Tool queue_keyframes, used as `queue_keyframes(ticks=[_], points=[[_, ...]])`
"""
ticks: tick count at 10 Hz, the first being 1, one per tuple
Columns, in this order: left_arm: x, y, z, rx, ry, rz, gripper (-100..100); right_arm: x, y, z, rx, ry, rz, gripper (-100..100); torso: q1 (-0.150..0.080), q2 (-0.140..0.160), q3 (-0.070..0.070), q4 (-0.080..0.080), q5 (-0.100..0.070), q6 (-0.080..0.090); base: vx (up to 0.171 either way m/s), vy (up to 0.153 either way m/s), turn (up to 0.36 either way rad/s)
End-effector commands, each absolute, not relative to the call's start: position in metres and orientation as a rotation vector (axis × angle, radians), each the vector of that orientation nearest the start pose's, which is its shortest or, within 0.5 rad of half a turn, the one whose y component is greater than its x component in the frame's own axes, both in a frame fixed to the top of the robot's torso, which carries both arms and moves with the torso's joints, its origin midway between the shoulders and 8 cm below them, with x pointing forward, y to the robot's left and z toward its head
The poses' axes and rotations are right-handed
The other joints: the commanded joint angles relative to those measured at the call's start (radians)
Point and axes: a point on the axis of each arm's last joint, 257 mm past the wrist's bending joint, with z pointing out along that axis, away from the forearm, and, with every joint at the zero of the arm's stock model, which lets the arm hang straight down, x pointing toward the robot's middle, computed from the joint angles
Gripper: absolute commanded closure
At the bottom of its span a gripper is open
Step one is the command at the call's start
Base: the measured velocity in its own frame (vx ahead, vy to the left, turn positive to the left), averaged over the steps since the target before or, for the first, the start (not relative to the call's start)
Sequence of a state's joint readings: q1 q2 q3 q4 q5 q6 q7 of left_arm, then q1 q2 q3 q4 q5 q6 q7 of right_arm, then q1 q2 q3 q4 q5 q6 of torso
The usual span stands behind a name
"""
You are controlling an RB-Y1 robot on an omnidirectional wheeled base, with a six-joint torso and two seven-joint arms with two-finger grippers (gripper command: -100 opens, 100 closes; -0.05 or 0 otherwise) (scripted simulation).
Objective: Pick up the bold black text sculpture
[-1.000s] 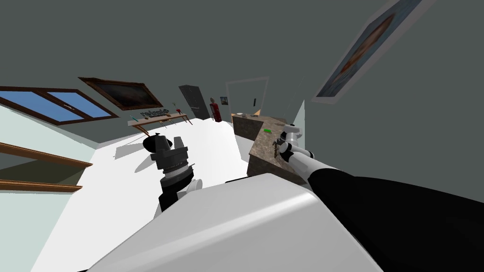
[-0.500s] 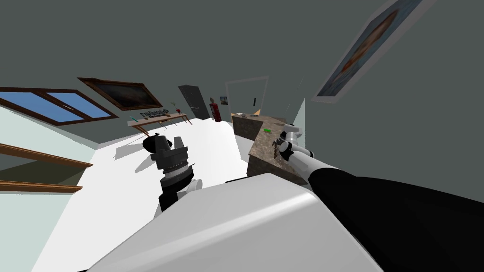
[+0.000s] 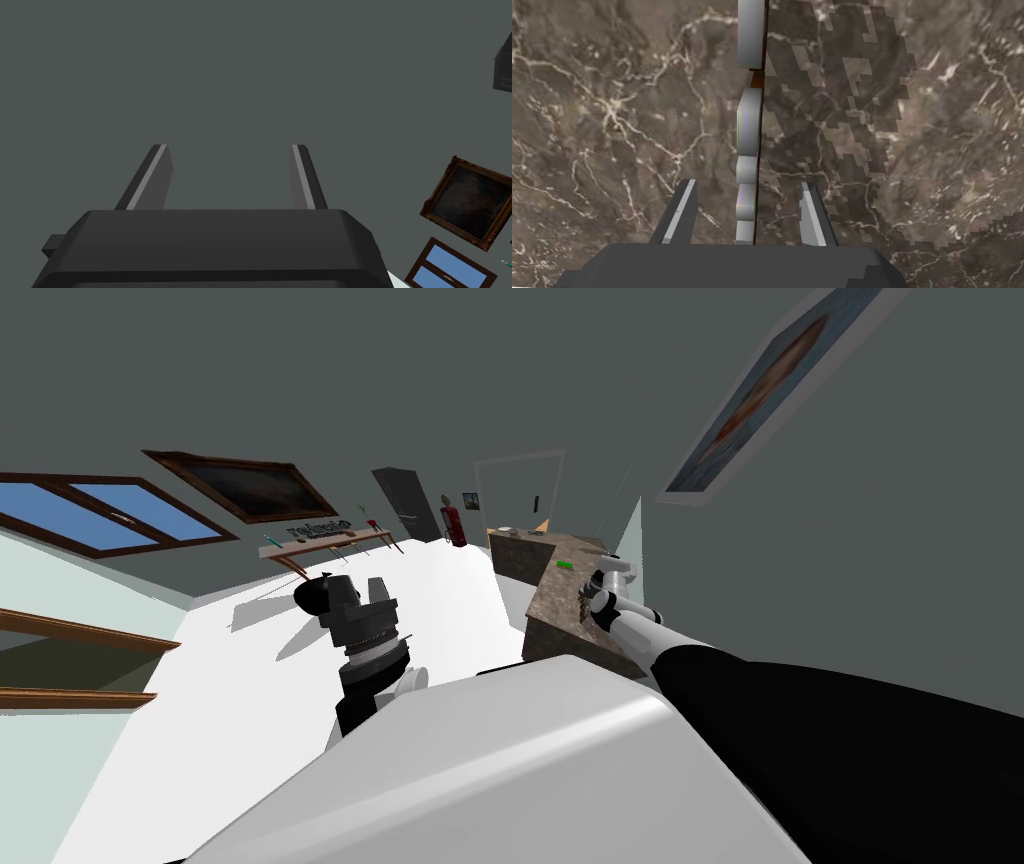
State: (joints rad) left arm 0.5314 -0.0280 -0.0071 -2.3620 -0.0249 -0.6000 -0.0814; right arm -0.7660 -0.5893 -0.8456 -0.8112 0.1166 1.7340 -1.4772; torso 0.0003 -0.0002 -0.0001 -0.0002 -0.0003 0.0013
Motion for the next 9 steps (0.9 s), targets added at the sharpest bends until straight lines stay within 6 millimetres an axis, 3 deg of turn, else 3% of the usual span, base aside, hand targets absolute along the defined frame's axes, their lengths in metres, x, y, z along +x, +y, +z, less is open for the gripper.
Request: queue_keyframes(ticks=[1, 4, 5, 6, 8, 9], points=[[0.306, 0.273, 0.068, -0.51, 0.514, -1.234, 0, 0.401, -0.529, -0.294, -2.947, 0.986, -0.061, 100, 0.0, 0.0, 0.0, 0.0, 0.0, 0.0, 0.0, 0.0, 0.0], [0.306, 0.273, 0.068, -0.51, 0.514, -1.234, 0, 0.401, -0.53, -0.294, -2.948, 0.989, -0.06, 100, -0.001, 0.001, 0.001, 0.001, -0.001, -0.001, 0.0, 0.0, 0.0], [0.306, 0.273, 0.068, -0.51, 0.514, -1.234, 0, 0.401, -0.53, -0.294, -2.948, 0.989, -0.06, 0, -0.001, 0.001, 0.001, 0.001, -0.001, 0.0, 0.0, 0.0, 0.0], [0.306, 0.273, 0.068, -0.51, 0.514, -1.234, 0, 0.404, -0.531, -0.28, -2.942, 1.002, -0.061, 100, -0.001, 0.001, 0.001, 0.001, -0.001, 0.0, -0.017, -0.02, 0.115], [0.306, 0.273, 0.068, -0.51, 0.514, -1.234, 0, 0.404, -0.533, -0.28, -2.943, 1.001, -0.063, 100, -0.002, 0.002, 0.002, 0.002, -0.001, -0.001, -0.016, -0.02, 0.053], [0.306, 0.273, 0.068, -0.51, 0.514, -1.234, 0, 0.404, -0.532, -0.279, -2.942, 1.001, -0.063, 0, -0.001, 0.002, 0.002, 0.001, -0.001, 0.0, 0.0, 0.0, 0.0]])
